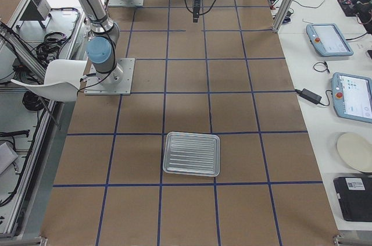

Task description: Place bearing gear from tray to pile

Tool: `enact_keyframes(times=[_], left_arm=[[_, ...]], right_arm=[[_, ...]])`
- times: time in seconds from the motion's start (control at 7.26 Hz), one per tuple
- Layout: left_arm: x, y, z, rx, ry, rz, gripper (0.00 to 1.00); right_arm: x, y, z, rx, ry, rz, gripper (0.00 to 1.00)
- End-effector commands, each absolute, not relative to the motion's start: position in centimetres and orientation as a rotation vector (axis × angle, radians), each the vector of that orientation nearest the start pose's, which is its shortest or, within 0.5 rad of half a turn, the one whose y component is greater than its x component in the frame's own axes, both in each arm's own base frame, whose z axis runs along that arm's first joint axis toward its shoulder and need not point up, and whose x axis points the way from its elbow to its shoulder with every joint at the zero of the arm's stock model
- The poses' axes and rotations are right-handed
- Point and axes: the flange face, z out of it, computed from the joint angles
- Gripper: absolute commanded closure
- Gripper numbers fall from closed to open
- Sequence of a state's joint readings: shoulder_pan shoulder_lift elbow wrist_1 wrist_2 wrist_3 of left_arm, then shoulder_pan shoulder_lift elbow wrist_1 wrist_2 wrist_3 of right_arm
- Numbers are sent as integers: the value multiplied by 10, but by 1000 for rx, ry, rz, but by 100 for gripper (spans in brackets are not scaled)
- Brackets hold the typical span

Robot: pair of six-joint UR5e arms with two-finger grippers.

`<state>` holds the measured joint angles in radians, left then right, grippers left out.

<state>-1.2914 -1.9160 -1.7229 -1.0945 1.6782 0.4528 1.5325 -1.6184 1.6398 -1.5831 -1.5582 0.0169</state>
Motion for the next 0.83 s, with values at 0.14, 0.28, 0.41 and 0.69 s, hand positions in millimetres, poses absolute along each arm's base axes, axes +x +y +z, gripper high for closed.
enact_keyframes(times=[0.14,0.28,0.41,0.69], left_arm=[[159,-552,237,290,3099,185,100],[181,-533,219,273,3104,178,100],[184,-521,205,255,3110,142,100],[180,-513,185,268,3077,78,100]], right_arm=[[117,-476,476,89,3126,19,0],[117,-476,477,96,3123,17,0],[117,-476,476,98,3118,19,0],[118,-476,476,105,3115,19,0]])
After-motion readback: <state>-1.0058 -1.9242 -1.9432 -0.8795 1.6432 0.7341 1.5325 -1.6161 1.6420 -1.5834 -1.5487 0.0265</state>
